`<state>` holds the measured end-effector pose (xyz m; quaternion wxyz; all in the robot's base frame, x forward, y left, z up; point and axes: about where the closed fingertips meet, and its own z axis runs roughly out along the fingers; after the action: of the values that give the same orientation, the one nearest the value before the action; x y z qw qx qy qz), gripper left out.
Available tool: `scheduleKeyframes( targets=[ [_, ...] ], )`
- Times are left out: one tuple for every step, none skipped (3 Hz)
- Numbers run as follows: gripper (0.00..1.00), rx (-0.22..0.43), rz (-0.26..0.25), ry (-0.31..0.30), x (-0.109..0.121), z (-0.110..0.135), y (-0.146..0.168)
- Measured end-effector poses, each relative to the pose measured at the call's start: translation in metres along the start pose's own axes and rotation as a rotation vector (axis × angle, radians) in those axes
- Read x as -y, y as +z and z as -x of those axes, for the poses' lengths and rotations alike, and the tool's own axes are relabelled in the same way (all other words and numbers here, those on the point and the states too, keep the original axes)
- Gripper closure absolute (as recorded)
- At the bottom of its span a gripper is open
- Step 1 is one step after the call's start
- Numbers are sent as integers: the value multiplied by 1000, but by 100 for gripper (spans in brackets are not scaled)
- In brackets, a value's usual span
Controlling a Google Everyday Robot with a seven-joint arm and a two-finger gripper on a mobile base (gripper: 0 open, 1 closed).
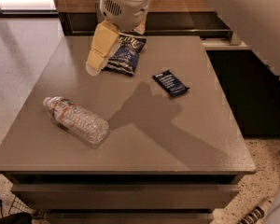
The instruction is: Place water bottle upright
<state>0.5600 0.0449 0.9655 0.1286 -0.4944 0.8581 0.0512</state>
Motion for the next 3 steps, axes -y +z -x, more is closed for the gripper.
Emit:
scheduleKeyframes(
  targets=[
    [0,-6,65,-18,-7,13,28],
    [0,-66,124,-3,-20,22,58],
    [0,-128,138,28,-34,26,74]
  ],
)
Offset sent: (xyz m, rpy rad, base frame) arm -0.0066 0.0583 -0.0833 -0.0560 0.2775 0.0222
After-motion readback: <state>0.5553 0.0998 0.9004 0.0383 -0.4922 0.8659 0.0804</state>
